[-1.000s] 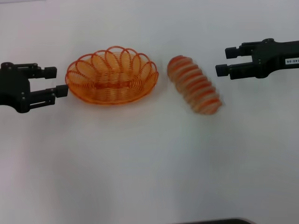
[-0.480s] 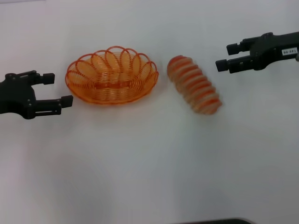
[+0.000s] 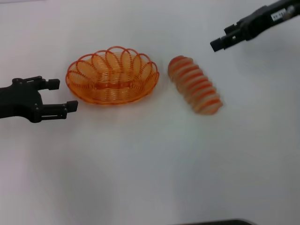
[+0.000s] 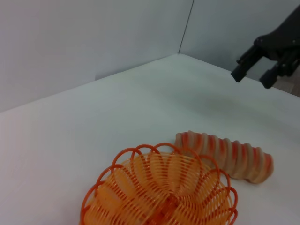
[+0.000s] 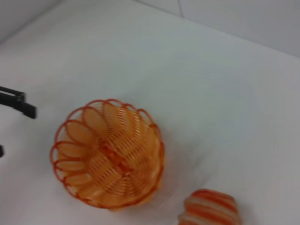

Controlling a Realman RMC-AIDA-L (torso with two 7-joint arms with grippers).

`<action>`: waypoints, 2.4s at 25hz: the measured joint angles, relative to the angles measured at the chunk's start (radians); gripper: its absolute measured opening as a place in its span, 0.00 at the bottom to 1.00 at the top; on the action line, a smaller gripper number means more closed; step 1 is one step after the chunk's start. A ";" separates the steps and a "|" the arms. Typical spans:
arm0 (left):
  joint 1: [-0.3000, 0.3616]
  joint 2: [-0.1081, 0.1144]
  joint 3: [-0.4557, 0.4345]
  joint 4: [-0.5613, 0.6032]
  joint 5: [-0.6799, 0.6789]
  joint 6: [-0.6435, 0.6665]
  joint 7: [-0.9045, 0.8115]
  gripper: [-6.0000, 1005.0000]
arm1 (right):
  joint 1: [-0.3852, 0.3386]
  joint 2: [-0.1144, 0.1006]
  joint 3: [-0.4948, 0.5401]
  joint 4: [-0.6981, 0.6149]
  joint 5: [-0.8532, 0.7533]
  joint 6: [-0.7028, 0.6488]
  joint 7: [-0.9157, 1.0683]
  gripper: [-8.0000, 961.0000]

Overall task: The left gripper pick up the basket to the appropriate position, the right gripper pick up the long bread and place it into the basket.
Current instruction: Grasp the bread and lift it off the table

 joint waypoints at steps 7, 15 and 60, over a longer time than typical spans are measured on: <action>0.000 0.003 0.000 0.004 0.000 0.001 -0.004 0.86 | 0.121 0.030 -0.004 -0.011 -0.180 0.015 0.207 0.69; -0.012 0.007 0.000 0.006 0.000 -0.004 0.002 0.86 | 0.169 0.052 -0.050 -0.010 -0.264 0.041 0.349 0.68; -0.050 -0.005 0.048 0.018 0.001 -0.072 -0.004 0.86 | 0.200 0.104 -0.299 0.269 -0.290 0.286 0.625 0.89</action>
